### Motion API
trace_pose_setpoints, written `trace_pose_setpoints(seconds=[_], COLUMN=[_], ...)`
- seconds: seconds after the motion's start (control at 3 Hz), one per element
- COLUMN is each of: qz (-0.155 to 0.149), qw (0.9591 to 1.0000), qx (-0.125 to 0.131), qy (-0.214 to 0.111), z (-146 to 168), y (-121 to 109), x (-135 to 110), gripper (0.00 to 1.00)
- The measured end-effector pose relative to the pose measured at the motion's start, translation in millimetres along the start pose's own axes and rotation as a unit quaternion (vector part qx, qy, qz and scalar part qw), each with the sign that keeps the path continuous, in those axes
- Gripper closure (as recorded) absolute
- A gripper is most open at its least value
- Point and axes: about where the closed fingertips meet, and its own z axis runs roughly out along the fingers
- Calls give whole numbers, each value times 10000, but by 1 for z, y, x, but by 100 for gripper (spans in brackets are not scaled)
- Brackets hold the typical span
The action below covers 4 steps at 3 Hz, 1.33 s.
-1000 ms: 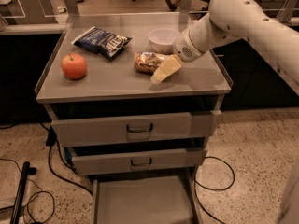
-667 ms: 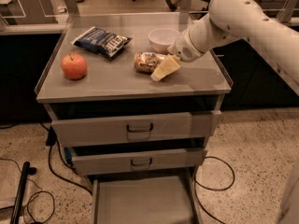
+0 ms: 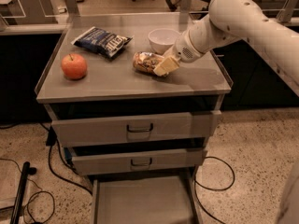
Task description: Place orange can into bottom drawer
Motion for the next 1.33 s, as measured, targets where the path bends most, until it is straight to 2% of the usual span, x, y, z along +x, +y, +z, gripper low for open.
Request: trace_pose_setpoints(seconds=[0.33, 0.67, 1.0, 1.33], qz=[0, -42, -256, -478], qw=[10000, 10000, 9994, 9983], qx=[0, -14, -81, -74], qy=[0, 36, 219, 339], z=[0, 0, 2, -24], y=[0, 1, 5, 13], x=[0, -1, -9, -14], gripper=[93, 100, 100, 100])
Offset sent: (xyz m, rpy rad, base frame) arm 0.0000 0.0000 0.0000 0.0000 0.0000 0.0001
